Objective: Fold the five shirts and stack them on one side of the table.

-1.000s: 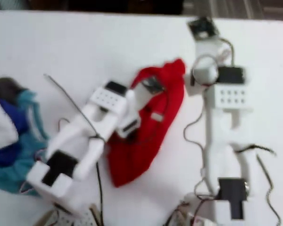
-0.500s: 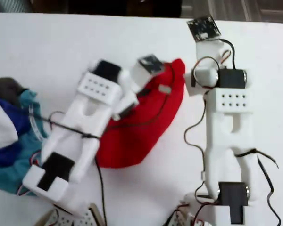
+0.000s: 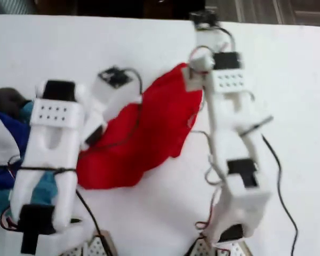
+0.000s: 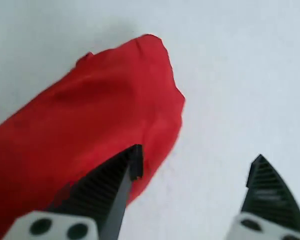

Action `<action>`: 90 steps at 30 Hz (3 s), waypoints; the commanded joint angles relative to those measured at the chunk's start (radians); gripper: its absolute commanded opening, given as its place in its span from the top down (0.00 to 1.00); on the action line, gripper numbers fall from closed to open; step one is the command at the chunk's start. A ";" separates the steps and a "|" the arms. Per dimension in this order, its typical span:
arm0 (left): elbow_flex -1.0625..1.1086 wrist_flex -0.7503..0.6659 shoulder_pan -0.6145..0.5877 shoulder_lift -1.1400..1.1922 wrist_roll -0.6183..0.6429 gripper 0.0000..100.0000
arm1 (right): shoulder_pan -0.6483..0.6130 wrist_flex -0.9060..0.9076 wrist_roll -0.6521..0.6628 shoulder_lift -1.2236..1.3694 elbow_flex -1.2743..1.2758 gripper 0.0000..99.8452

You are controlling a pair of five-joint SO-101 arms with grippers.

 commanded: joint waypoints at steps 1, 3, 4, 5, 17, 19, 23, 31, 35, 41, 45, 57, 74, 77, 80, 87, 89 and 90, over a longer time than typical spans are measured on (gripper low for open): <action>0.120 -0.058 -0.044 -0.046 -0.008 0.97 | -0.071 0.005 -0.017 0.163 -0.195 0.66; 0.168 -0.083 -0.069 -0.051 -0.008 0.97 | -0.108 0.005 -0.017 0.259 -0.279 0.66; 0.183 -0.087 -0.078 -0.051 -0.008 0.97 | -0.124 0.005 -0.017 0.306 -0.316 0.66; 0.188 -0.087 -0.086 -0.051 -0.008 0.97 | -0.136 0.005 -0.017 0.354 -0.351 0.67; 0.186 -0.143 -0.103 -0.052 -0.006 0.97 | -0.093 0.229 -0.012 0.639 -0.643 0.93; 0.185 -0.183 -0.103 -0.052 0.009 0.97 | -0.065 0.282 -0.011 0.628 -0.724 0.99; 0.105 -0.239 -0.101 -0.052 0.138 0.97 | -0.005 0.372 0.002 0.602 -0.924 0.98; -0.308 -0.212 -0.101 -0.052 0.319 0.97 | 0.085 0.398 0.117 0.447 -1.140 0.98; -0.547 -0.183 -0.097 -0.052 0.333 0.97 | 0.096 0.398 0.157 0.277 -1.151 0.98; -0.906 -0.106 -0.095 -0.052 0.327 0.97 | 0.097 0.398 0.206 -0.004 -1.151 0.98; -1.049 -0.029 -0.094 -0.052 0.325 0.97 | 0.097 0.398 0.229 -0.124 -1.138 0.98; -0.605 0.034 -0.025 -0.155 0.322 0.97 | 0.139 0.400 0.226 -0.501 -0.341 0.98; 0.357 -0.203 0.000 -0.186 0.126 0.97 | 0.262 0.280 0.756 -1.190 1.214 0.98; 0.400 -0.222 0.000 -0.186 0.124 0.97 | 0.291 0.375 0.864 -1.280 1.181 0.96; 0.412 -0.216 0.000 -0.186 0.124 0.97 | 0.340 0.398 0.862 -1.366 1.108 0.87; 0.414 -0.213 0.000 -0.186 0.124 0.97 | 0.375 0.372 0.703 -1.435 0.916 0.72; 0.414 -0.213 0.000 -0.186 0.124 0.97 | 0.374 0.321 0.611 -1.435 0.891 0.72; 0.414 -0.213 0.000 -0.186 0.124 0.97 | 0.374 0.288 0.565 -1.435 0.898 0.72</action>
